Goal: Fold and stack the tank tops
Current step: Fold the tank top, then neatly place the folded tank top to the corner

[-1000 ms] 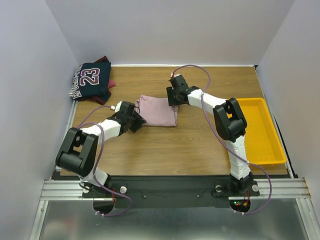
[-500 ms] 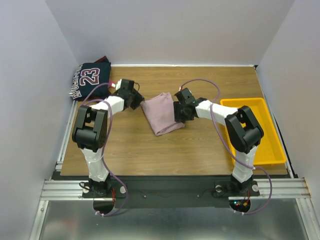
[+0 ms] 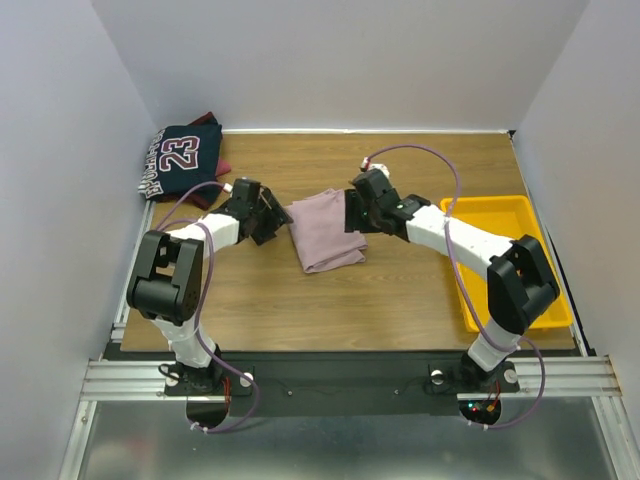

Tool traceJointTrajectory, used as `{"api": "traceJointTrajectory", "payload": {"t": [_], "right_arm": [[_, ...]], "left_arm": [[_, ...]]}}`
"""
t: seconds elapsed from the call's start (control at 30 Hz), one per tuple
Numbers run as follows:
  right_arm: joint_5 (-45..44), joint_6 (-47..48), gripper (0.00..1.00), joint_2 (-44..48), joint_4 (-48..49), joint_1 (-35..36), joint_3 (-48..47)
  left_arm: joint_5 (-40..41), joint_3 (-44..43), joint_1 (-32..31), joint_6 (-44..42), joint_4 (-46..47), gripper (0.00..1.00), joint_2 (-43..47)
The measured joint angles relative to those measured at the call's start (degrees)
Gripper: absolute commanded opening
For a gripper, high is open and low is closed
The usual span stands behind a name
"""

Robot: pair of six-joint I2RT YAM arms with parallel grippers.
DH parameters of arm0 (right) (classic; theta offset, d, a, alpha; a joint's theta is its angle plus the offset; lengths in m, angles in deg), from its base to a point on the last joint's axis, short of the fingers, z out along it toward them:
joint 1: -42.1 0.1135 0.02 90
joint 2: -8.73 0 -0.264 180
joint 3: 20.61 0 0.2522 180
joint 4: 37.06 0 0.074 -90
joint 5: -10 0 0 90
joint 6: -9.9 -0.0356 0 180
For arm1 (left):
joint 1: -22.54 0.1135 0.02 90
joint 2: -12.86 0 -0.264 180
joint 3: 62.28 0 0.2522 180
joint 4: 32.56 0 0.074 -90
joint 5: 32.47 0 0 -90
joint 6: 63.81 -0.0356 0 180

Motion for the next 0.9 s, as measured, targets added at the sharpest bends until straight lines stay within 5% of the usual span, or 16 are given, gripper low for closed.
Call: {"api": "traceJointTrajectory", "payload": {"t": [0.37, 0.7, 0.9], "right_arm": [[-8.6, 9.0, 0.66, -14.7, 0.7, 17.4, -12.0], [-13.6, 14.2, 0.65, -21.8, 1.0, 19.4, -14.4], [-14.1, 13.6, 0.25, -22.9, 2.0, 19.3, -14.4]], "left_arm": [[-10.7, 4.2, -0.1, -0.8, 8.0, 0.75, -2.3], [-12.9, 4.5, -0.1, -0.1, 11.1, 0.75, -3.5], [-13.3, 4.6, -0.1, -0.1, 11.5, 0.75, -3.7]]}}
